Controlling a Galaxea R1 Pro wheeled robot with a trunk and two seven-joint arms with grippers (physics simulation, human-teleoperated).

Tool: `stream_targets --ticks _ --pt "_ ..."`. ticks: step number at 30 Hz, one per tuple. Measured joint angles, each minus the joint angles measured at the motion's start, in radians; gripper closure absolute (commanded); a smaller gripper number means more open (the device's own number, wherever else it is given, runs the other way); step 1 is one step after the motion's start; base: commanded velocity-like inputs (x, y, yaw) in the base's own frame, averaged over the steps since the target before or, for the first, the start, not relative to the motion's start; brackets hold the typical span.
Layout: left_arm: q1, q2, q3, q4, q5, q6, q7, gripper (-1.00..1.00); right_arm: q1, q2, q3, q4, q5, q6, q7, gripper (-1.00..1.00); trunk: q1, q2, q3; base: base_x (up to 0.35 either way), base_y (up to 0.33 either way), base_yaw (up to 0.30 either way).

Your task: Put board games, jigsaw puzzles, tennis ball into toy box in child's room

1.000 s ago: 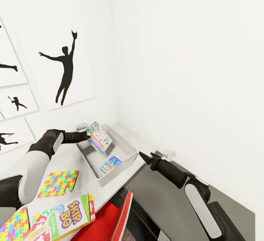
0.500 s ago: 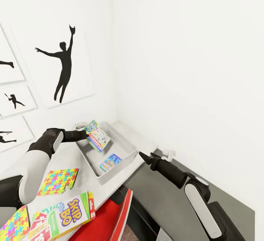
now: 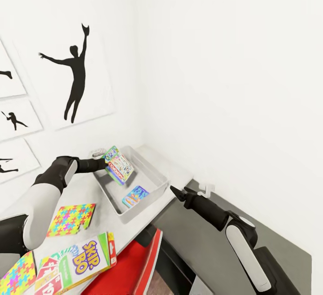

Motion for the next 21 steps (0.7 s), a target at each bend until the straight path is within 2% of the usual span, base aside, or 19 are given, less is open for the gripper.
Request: stream_targets --ticks 8,21 --pt "0.0 0.001 0.0 -0.006 0.0 0.001 -0.001 1.0 0.0 -0.001 0.0 -0.001 0.0 0.0 0.001 -1.0 0.0 0.0 -0.013 0.0 0.0 0.0" --pt "0.0 0.003 0.0 -0.026 0.001 0.001 -0.017 1.0 0.0 -0.017 0.0 -0.001 0.0 0.0 0.003 -1.0 0.0 0.0 -0.035 0.0 0.0 0.0"
